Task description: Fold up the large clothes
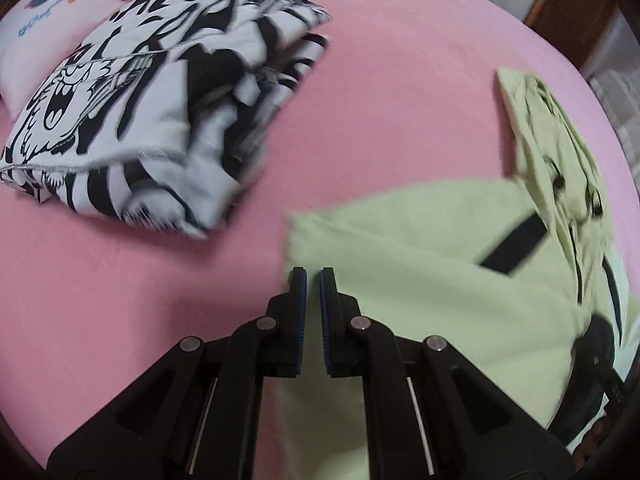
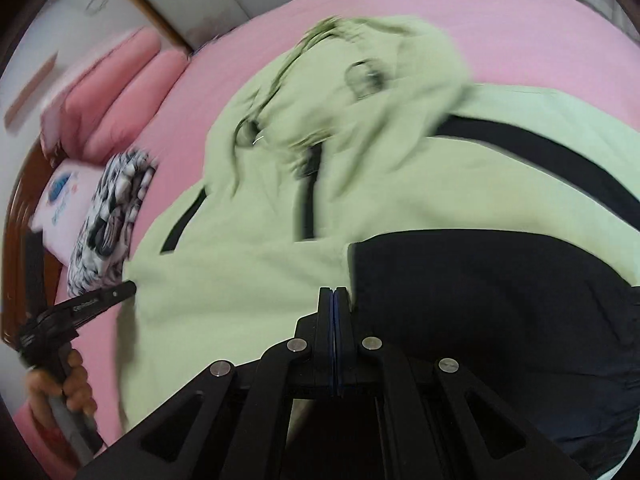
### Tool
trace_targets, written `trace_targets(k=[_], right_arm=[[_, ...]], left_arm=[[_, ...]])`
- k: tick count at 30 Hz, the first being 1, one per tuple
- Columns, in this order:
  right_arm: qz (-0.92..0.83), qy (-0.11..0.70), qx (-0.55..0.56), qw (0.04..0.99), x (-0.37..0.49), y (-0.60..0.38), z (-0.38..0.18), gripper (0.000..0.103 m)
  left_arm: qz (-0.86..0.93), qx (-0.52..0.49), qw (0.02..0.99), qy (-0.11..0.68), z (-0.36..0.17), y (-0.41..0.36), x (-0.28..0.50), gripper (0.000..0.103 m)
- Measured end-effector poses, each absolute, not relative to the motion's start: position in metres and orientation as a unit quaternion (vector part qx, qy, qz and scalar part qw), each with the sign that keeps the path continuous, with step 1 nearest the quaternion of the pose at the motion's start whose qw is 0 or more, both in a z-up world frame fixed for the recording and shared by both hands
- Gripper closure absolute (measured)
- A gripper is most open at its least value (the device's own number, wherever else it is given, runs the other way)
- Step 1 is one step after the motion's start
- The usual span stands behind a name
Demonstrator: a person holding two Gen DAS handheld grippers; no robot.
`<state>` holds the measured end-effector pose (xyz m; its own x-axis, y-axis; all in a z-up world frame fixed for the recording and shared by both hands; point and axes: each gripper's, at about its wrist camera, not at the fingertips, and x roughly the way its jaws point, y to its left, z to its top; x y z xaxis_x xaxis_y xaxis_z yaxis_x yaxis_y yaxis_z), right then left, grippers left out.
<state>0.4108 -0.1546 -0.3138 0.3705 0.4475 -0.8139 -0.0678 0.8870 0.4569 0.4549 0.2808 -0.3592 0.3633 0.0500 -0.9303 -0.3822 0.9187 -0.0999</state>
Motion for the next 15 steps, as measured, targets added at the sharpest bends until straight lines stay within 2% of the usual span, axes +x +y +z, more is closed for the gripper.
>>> trace_targets(k=[4,7,9,12,15], right_arm=[[0.089,0.520,0.108,0.843,0.407,-0.176,-0.312,0.103],[0.045,0.520,0.169,0.836,0.406,-0.214,-0.321,0.103],[0.001,0.511,0.167,0.843,0.406,-0.230,-0.323,0.103],[-0.038,0.511,0.140,0.847,0.402,-0.248,-0.319,0.103],[-0.079,0.501,0.060,0.860,0.400,-0.245,-0.307,0.103]], left_arm=[[0.134,-0.152,0.807,0.554,-0.370,0.299,0.468,0.096],[0.133,-0.130,0.807,0.561,-0.379,0.298,0.480,0.096],[0.134,-0.084,0.815,0.558,-0.381,0.290,0.486,0.096],[0.133,-0.047,0.819,0.555,-0.384,0.283,0.488,0.096],[0.127,-0.018,0.819,0.559,-0.387,0.274,0.497,0.096]])
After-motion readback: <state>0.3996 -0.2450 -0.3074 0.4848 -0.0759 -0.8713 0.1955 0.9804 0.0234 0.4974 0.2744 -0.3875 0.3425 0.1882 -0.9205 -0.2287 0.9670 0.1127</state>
